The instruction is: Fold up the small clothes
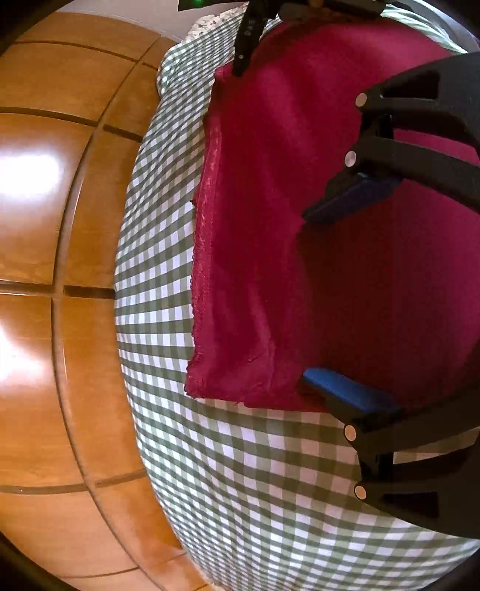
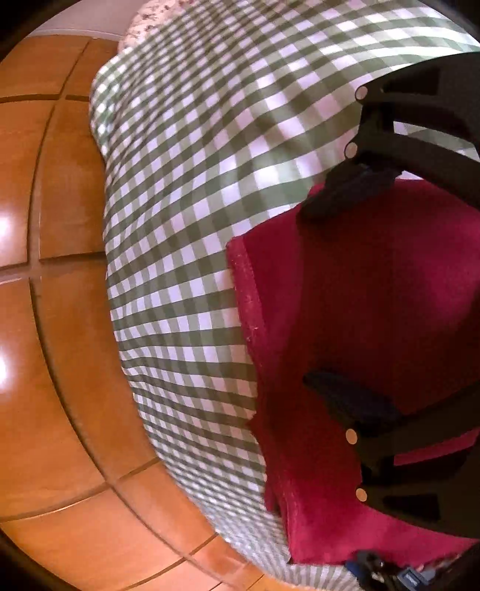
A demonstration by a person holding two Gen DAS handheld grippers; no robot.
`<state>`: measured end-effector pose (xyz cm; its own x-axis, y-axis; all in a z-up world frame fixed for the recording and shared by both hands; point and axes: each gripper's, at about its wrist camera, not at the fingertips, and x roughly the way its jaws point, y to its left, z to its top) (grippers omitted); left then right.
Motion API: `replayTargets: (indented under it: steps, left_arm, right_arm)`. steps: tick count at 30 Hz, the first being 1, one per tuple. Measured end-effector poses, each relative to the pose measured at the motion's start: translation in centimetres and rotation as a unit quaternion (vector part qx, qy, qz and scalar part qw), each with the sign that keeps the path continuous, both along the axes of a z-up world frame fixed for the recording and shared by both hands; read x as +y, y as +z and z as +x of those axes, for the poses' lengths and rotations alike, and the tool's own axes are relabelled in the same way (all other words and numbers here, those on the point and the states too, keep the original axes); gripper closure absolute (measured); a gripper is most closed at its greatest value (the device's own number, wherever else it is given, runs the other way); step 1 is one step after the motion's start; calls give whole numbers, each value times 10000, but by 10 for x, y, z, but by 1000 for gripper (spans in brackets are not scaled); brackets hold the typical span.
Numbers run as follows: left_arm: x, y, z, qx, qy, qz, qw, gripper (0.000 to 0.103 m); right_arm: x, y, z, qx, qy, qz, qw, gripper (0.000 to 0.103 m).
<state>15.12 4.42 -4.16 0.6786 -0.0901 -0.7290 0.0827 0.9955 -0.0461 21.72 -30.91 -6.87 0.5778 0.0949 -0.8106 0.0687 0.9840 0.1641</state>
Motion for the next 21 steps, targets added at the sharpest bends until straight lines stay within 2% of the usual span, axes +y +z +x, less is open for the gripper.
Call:
replayTargets:
  steps: [3,6,13,17,21]
  left_arm:
    - [3,6,-6,-57,65,-60,9999,23]
    - [3,13,-15,-114,103,57,9999,23]
    - [10,32,-39,-340,205,-28,9992,23]
    - [12,42,-55,-489,207,-44,9986,23]
    - [13,46,-68,-548,191,-40,9983,23]
  right_arm:
    - [-1,1,0,-20,2,53,10000,17]
    - [2,2,1,-5,18,-76,10000,16]
    - [7,6,1,112,33,-284,9995,15]
    - [11,19,-7,176,50,-227,9996,9]
    - [6,39,-28,-7,48,-44,10000,8]
